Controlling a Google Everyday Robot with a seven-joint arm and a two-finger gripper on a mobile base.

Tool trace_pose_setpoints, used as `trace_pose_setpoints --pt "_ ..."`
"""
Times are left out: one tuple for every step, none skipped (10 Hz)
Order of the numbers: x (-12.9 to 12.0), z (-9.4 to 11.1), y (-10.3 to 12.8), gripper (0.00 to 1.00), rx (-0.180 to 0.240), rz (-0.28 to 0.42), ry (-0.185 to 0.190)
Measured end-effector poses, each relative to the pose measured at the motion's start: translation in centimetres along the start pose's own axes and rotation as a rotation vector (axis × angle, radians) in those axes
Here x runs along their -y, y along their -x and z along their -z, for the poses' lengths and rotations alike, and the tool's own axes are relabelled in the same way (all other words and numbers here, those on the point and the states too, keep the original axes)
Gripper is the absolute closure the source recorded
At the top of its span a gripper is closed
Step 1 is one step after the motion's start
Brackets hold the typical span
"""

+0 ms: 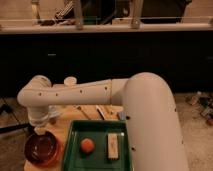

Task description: Stack bowls on top of each other

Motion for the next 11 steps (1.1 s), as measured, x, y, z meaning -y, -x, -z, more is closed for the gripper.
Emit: trace_pose_setpoints --pt "0.1 -0.5 0.3 1.0 -0.006 0.003 0.008" --pt "0.2 -0.8 0.3 1.0 -0.013 0.002 0.016" --pt "0.4 -1.2 0.1 1.0 -0.019 0.001 0.024" --pt "0.5 -1.6 0.1 1.0 -0.026 0.002 0.033" --pt "0.6 -1.9 0.1 1.0 -0.031 0.002 0.04" --pt "0.8 -2.2 0.0 1.0 -0.034 0.0 0.046" --pt "1.0 -2.5 -0.3 1.0 -0.04 -0.006 0.052" --pt "1.1 -2.7 -0.4 1.0 -0.042 -0.009 0.055" --pt "1.3 -3.0 -0.5 1.0 -0.044 -0.013 0.057" --pt "1.4 -3.2 -0.6 1.0 -0.047 -0.016 0.059" --pt "1.6 -3.4 -0.6 1.0 -0.049 -0.02 0.062"
